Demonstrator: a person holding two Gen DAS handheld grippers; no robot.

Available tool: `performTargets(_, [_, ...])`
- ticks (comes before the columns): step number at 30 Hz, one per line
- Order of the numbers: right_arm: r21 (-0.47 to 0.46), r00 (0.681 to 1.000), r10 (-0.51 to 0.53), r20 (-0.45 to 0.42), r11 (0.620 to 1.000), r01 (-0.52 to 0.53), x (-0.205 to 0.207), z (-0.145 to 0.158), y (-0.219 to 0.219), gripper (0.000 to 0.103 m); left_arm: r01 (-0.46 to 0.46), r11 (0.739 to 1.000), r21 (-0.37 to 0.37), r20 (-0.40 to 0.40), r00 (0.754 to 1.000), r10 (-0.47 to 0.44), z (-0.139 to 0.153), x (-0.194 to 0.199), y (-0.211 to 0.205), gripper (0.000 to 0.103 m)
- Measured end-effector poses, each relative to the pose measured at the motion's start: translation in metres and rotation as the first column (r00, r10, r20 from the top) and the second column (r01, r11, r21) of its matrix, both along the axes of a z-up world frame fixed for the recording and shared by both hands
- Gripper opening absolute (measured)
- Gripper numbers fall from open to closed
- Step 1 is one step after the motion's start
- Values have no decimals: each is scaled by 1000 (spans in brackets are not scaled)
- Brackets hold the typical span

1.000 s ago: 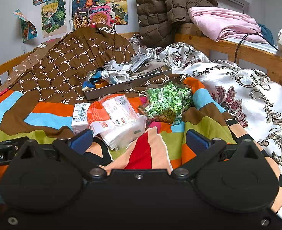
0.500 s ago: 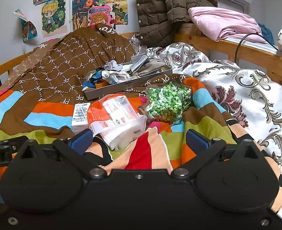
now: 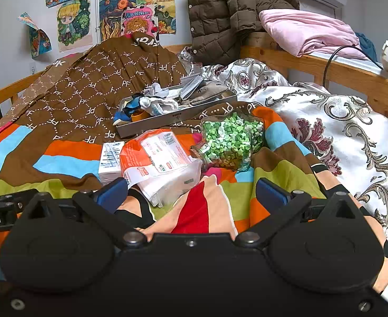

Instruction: Organize soft objects

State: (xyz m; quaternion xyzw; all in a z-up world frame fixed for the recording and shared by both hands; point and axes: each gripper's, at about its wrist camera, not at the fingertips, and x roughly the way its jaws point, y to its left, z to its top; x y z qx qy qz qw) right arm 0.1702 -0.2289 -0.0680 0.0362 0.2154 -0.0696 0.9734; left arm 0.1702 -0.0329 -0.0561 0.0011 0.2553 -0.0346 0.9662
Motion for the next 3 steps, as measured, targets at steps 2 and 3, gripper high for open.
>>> performTargets(2, [-1, 1000, -1, -3, 1000, 1, 0, 0, 1, 102, 2, 1000, -5, -4, 1000, -2, 0, 0, 0, 102])
performTargets(3, [0, 1000, 0, -5, 1000, 0, 0, 0, 1, 102, 5, 1000, -6, -10, 1000, -5, 0, 1, 0, 102])
